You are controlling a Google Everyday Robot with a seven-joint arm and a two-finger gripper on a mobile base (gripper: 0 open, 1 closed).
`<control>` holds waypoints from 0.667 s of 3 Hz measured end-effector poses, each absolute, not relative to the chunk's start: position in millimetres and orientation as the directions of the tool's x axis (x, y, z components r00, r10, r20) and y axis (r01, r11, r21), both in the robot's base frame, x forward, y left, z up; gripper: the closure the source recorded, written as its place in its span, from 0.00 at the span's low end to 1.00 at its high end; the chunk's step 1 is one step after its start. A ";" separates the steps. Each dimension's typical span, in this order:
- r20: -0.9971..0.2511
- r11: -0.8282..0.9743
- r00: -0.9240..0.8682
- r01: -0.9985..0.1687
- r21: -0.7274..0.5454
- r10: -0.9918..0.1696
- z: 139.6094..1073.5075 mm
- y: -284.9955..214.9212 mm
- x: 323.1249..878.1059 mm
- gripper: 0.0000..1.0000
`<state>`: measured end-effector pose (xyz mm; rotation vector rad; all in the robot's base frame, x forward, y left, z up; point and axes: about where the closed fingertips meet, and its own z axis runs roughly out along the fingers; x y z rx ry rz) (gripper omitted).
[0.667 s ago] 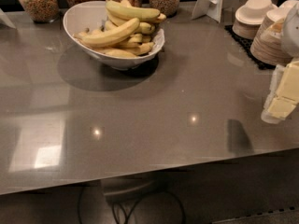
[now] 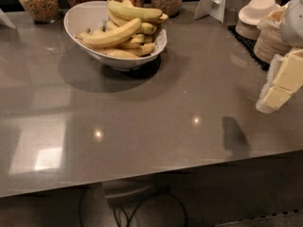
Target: Pick banana from white bowl
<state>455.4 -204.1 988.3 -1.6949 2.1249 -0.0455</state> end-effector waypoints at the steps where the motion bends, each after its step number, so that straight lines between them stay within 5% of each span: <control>1: -0.415 0.232 -0.081 -0.917 -0.326 -0.906 1006.6 -183.1 481.8 0.00; 2: -0.487 0.175 0.025 -0.916 -0.360 -0.873 1022.8 -154.4 510.4 0.00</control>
Offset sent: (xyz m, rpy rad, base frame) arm 0.0874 0.0806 0.0566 0.2902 -0.1933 0.2599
